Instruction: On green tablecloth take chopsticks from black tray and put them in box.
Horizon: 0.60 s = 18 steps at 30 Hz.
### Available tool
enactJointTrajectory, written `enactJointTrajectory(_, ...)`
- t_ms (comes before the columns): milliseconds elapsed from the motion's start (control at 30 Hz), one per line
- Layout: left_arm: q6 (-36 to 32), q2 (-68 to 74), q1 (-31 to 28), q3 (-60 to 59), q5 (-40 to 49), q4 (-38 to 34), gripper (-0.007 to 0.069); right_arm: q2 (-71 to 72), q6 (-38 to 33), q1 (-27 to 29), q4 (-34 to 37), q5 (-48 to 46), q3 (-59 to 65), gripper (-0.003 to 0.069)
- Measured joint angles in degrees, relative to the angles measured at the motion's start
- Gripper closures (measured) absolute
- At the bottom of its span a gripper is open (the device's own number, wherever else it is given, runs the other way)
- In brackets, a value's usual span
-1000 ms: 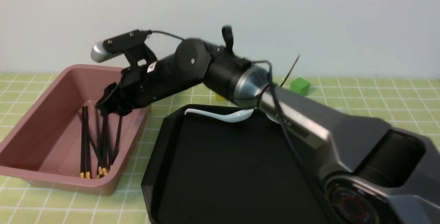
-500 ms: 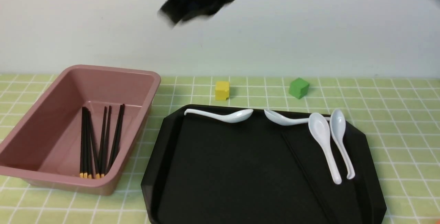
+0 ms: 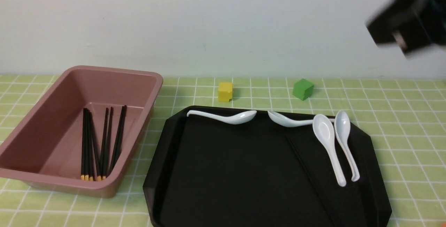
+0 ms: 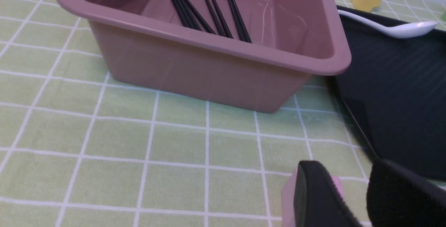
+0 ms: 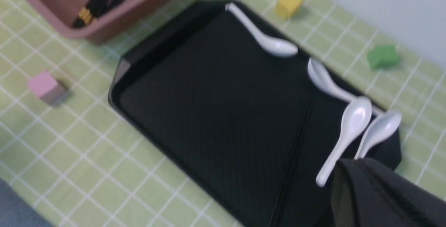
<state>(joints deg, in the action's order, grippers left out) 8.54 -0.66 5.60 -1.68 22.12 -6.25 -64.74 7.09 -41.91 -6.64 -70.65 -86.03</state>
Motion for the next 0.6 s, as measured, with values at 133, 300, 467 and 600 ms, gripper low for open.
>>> enactJointTrajectory(133, 0.00, 0.00, 0.00, 0.00, 0.00, 0.00, 0.0386, 13.98, 5.87, 0.00, -0.05, 10.21, 23.97, 0.0664)
enactJointTrajectory(300, 0.00, 0.00, 0.00, 0.00, 0.00, 0.00, 0.0386, 29.57, 11.14, 0.00, -1.51, 31.83, 49.80, 0.0663)
enactJointTrajectory(467, 0.00, 0.00, 0.00, 0.00, 0.00, 0.00, 0.0386, 35.69, 14.85, 0.00, -4.80, 51.01, 66.07, 0.0663)
enactJointTrajectory(600, 0.00, 0.00, 0.00, 0.00, 0.00, 0.00, 0.0386, 36.16, 15.39, 0.00, -5.97, 58.31, 69.55, 0.0659)
